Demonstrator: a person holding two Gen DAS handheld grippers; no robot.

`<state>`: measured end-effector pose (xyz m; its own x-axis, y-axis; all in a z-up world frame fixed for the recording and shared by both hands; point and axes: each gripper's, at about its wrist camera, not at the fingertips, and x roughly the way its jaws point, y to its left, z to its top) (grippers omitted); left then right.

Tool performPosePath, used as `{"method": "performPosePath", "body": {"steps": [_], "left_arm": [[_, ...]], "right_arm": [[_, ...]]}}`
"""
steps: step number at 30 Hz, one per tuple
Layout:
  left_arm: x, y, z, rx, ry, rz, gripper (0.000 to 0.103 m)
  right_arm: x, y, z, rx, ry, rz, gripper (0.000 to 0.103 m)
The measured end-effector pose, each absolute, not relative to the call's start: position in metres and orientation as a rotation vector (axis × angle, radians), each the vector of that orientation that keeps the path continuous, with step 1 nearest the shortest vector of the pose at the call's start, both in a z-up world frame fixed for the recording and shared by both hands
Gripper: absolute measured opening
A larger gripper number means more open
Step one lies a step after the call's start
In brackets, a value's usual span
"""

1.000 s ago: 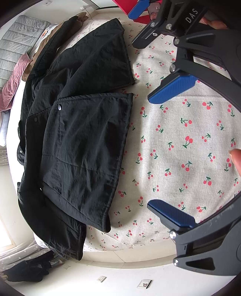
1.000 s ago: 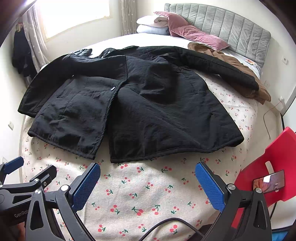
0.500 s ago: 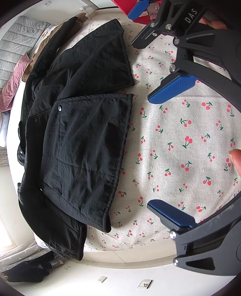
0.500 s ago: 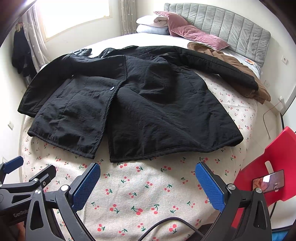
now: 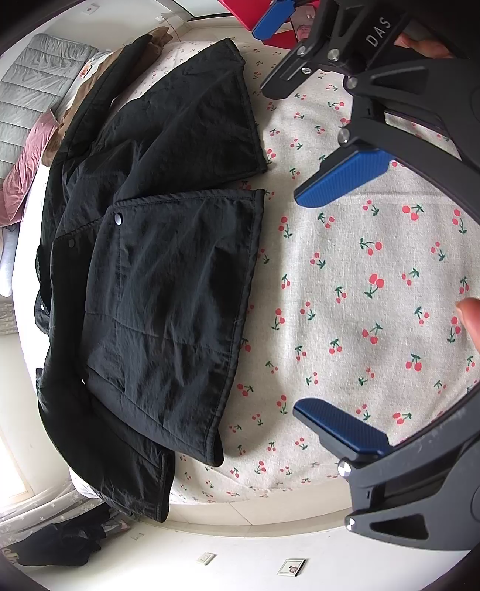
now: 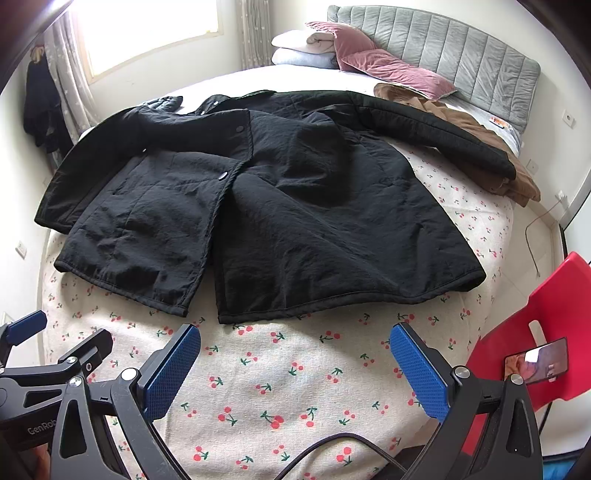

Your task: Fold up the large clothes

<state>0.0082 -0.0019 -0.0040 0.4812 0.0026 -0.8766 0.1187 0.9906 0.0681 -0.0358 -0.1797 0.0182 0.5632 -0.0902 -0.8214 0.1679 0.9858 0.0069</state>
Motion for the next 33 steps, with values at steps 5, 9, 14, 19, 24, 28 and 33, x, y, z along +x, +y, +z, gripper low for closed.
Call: {"method": "performPosePath", "body": {"steps": [5, 9, 14, 19, 24, 28, 33], "left_arm": [[0.0080, -0.0021, -0.0039, 0.125, 1.068, -0.070, 0.103], [0.0082, -0.0022, -0.0039, 0.127, 1.068, -0.071, 0.103], [0.0067, -0.0045, -0.0032, 0.129, 1.068, -0.075, 0.103], [0.0088, -0.0083, -0.0051, 0.137, 1.071, -0.077, 0.103], [0.0098, -0.0077, -0.0063, 0.138, 1.073, -0.077, 0.103], [0.0107, -0.0067, -0.0064, 0.139, 1.071, -0.077, 0.103], [0.0145, -0.0034, -0.0054, 0.133, 1.066, -0.071, 0.103]], "right_arm": [[-0.0358, -0.1798, 0.0182, 0.088, 0.960, -0.153, 0.103], [-0.0367, -0.1808, 0.0181, 0.091, 0.959, -0.152, 0.103], [-0.0369, -0.1823, 0.0177, 0.089, 0.966, -0.157, 0.103], [-0.0368, -0.1841, 0.0189, 0.093, 0.965, -0.160, 0.103], [-0.0354, -0.1849, 0.0186, 0.095, 0.968, -0.158, 0.103], [-0.0351, -0.1859, 0.0191, 0.094, 0.967, -0.157, 0.103], [-0.0327, -0.1874, 0.0199, 0.090, 0.965, -0.160, 0.103]]}}
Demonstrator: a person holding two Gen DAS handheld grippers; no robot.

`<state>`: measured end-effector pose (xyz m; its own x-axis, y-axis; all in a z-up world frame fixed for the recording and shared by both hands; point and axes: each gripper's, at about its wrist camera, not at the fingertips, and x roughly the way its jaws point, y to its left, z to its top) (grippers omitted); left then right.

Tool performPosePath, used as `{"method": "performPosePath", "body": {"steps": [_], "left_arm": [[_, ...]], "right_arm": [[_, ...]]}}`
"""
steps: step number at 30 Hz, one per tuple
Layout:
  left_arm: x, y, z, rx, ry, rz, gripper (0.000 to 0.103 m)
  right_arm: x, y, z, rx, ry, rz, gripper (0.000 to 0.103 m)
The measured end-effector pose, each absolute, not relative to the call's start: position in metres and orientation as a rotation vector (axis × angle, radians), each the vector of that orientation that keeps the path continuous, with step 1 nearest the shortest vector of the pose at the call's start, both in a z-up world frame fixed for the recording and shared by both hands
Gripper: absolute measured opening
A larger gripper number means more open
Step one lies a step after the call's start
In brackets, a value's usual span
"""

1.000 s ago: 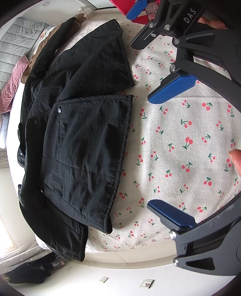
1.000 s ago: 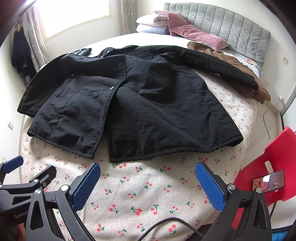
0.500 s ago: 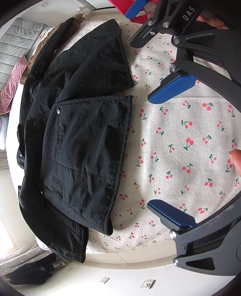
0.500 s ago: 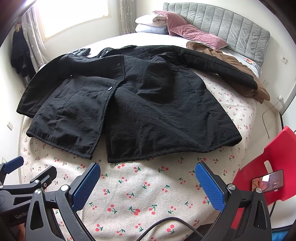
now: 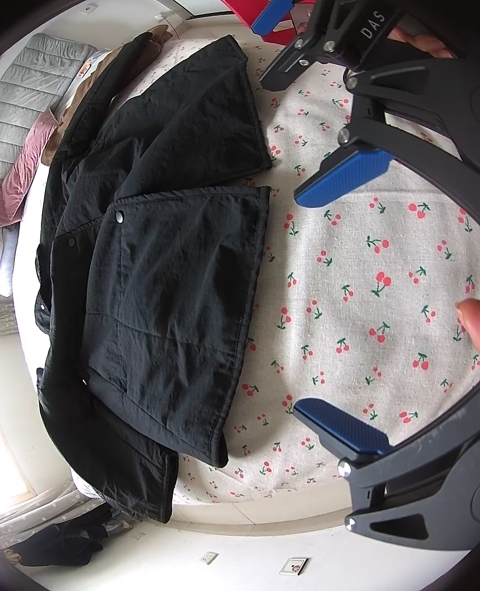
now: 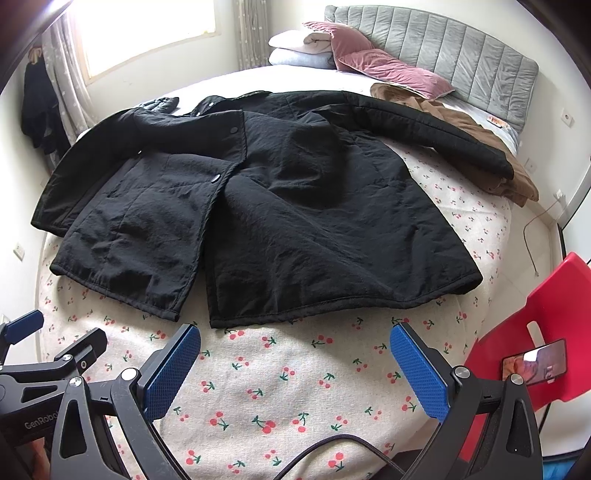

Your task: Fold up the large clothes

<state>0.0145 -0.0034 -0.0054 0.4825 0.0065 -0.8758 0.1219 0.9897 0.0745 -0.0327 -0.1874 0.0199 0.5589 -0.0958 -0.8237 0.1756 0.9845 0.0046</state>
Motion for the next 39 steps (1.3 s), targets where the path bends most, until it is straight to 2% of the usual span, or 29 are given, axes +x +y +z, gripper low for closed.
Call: {"method": "performPosePath", "body": {"steps": [9, 17, 23, 25, 29, 33, 34, 36, 37, 38, 39], "left_arm": [[0.036, 0.011, -0.002, 0.139, 1.070, -0.215, 0.103], [0.095, 0.068, 0.031, 0.230, 1.031, -0.259, 0.103], [0.160, 0.126, 0.003, 0.141, 1.117, -0.277, 0.103], [0.178, 0.144, -0.015, 0.079, 1.148, -0.281, 0.100], [0.200, 0.167, -0.053, -0.067, 1.231, -0.327, 0.084], [0.197, 0.172, -0.067, -0.191, 1.206, -0.393, 0.082], [0.194, 0.172, -0.067, -0.218, 1.203, -0.419, 0.079], [0.189, 0.169, -0.070, -0.248, 1.220, -0.446, 0.060], [0.186, 0.166, -0.069, -0.249, 1.226, -0.449, 0.053], [0.182, 0.164, -0.068, -0.260, 1.238, -0.466, 0.033], [0.178, 0.161, -0.066, -0.289, 1.249, -0.485, 0.018]], "right_arm": [[-0.023, -0.200, 0.027, 0.026, 0.932, -0.073, 0.103], [-0.002, -0.255, 0.037, -0.050, 0.910, 0.026, 0.103], [0.019, -0.329, 0.023, 0.078, 0.946, 0.053, 0.103], [0.025, -0.355, 0.014, 0.135, 0.960, 0.045, 0.103], [0.034, -0.398, -0.011, 0.259, 0.978, 0.033, 0.103], [0.042, -0.423, -0.045, 0.470, 1.018, 0.148, 0.099], [0.044, -0.425, -0.054, 0.524, 1.026, 0.182, 0.094], [0.045, -0.424, -0.062, 0.561, 0.996, 0.202, 0.088], [0.045, -0.422, -0.061, 0.572, 0.972, 0.210, 0.071], [0.047, -0.419, -0.062, 0.596, 0.969, 0.227, 0.039], [0.049, -0.416, -0.063, 0.624, 0.976, 0.237, 0.024]]}}
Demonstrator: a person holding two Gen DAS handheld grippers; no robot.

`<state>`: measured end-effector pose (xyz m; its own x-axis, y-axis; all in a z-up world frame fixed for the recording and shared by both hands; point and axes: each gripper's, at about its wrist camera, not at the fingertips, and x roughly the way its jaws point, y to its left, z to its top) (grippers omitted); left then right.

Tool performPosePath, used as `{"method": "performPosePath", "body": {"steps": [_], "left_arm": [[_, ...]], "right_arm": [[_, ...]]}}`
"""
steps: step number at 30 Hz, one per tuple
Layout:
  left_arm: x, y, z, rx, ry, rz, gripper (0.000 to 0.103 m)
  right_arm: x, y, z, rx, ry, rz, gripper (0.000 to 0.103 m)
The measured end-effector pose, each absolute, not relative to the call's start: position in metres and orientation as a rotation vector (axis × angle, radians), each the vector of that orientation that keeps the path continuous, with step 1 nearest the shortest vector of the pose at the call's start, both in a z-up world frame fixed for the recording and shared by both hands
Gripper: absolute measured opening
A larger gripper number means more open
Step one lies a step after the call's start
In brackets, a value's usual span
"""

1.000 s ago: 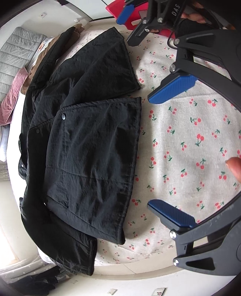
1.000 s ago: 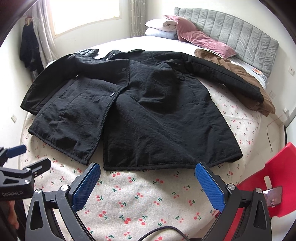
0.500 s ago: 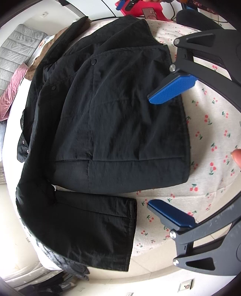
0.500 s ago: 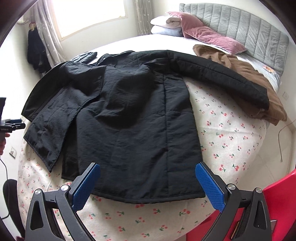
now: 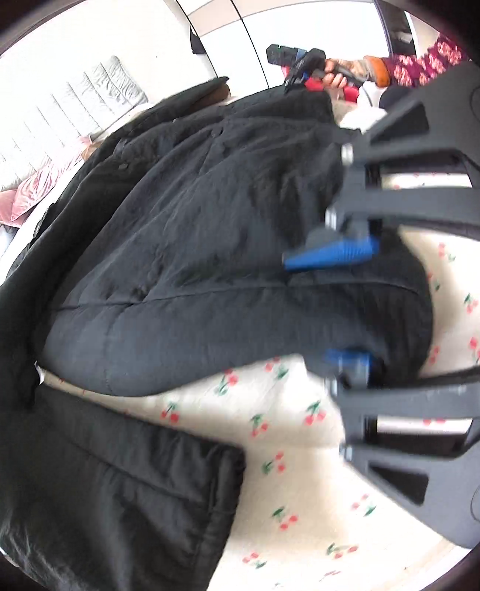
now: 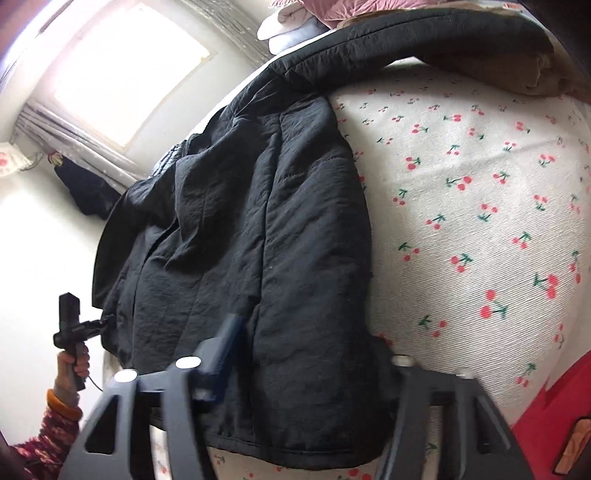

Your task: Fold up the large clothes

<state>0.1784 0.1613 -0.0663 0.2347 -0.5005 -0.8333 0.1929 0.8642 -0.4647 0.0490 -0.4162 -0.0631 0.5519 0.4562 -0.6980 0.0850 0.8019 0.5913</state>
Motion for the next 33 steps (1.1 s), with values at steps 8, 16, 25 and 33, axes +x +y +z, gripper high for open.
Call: {"method": "performPosePath", "body": {"steps": [8, 16, 25, 33], "left_arm": [[0.115, 0.156, 0.040, -0.431, 1.096, -0.603, 0.011], [0.028, 0.177, 0.099, -0.358, 1.031, -0.614, 0.014], [-0.017, 0.154, 0.059, 0.075, 1.112, -0.410, 0.067], [-0.007, 0.067, 0.029, 0.257, 1.076, -0.653, 0.075]], "right_arm": [[0.026, -0.397, 0.053, 0.484, 0.733, 0.229, 0.010], [-0.002, -0.393, 0.123, 0.490, 0.723, 0.199, 0.013], [-0.035, -0.405, 0.034, 0.399, 0.957, 0.015, 0.045], [-0.049, -0.359, 0.016, 0.371, 1.016, 0.172, 0.052]]}}
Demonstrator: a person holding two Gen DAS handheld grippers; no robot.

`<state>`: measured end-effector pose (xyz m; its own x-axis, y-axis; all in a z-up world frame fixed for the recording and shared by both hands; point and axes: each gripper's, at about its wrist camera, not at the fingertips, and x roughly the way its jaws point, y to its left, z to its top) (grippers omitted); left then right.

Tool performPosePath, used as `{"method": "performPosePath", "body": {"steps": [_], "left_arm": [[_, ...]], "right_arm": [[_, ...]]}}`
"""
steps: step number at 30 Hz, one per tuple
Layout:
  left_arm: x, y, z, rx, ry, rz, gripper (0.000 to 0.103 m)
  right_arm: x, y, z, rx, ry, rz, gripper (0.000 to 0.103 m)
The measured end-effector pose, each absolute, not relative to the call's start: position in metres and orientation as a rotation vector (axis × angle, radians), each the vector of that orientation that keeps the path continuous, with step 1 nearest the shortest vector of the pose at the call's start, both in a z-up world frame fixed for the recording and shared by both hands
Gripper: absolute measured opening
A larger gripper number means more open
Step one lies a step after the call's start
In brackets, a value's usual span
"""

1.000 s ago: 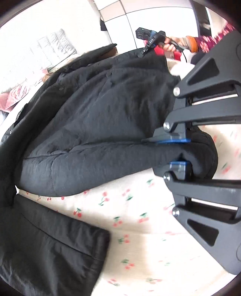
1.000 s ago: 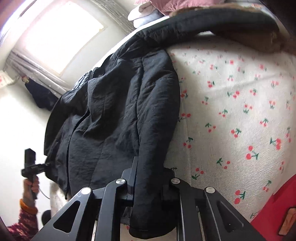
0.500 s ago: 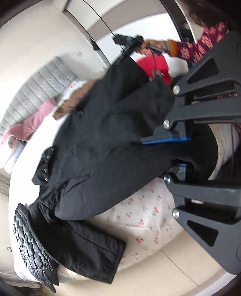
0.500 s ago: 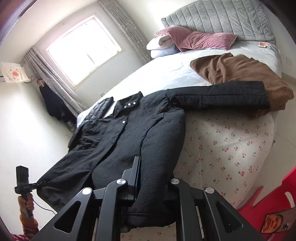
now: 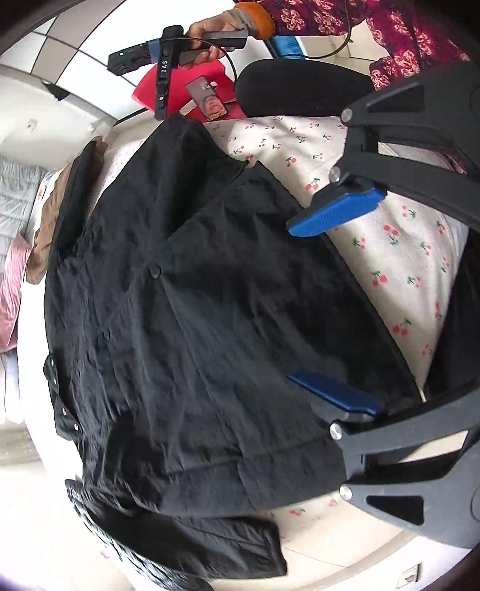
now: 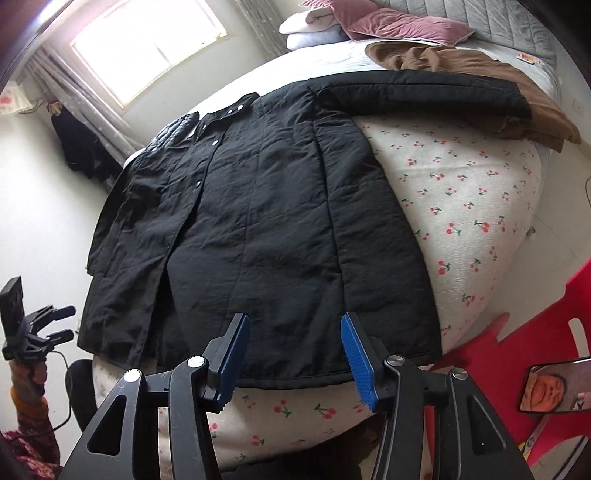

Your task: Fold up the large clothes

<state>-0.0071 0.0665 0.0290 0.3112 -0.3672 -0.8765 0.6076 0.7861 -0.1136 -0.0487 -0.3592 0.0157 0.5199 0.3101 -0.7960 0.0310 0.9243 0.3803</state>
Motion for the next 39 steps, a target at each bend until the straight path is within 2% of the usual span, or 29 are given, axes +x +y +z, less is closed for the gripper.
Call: {"method": "performPosePath", "body": {"steps": [5, 8, 12, 17, 26, 30, 34, 39], "left_arm": [[0.017, 0.017, -0.015, 0.246, 1.171, -0.727, 0.075], [0.016, -0.006, -0.041, 0.315, 1.267, -0.710, 0.075], [0.005, -0.011, -0.021, 0.347, 1.220, -0.722, 0.076], [0.018, 0.001, 0.011, 0.236, 1.175, -0.685, 0.082], [0.086, -0.012, 0.037, 0.214, 1.140, -0.563, 0.084], [0.137, -0.037, 0.047, 0.206, 1.163, -0.540, 0.084], [0.195, -0.079, 0.056, 0.262, 1.107, -0.548, 0.084], [0.272, -0.143, 0.053, 0.292, 1.026, -0.559, 0.084]], "right_arm": [[-0.030, -0.327, 0.004, 0.335, 1.053, 0.226, 0.052], [-0.018, -0.314, -0.012, 0.296, 1.136, 0.250, 0.052], [-0.015, -0.322, -0.002, 0.203, 1.125, 0.218, 0.052], [-0.007, -0.388, 0.025, 0.250, 1.033, 0.080, 0.062], [0.054, -0.553, 0.083, 0.423, 0.810, -0.208, 0.071], [0.093, -0.621, 0.077, 0.514, 0.745, -0.330, 0.071], [0.128, -0.663, 0.055, 0.591, 0.710, -0.400, 0.071], [0.173, -0.684, 0.024, 0.534, 0.790, -0.491, 0.070]]}}
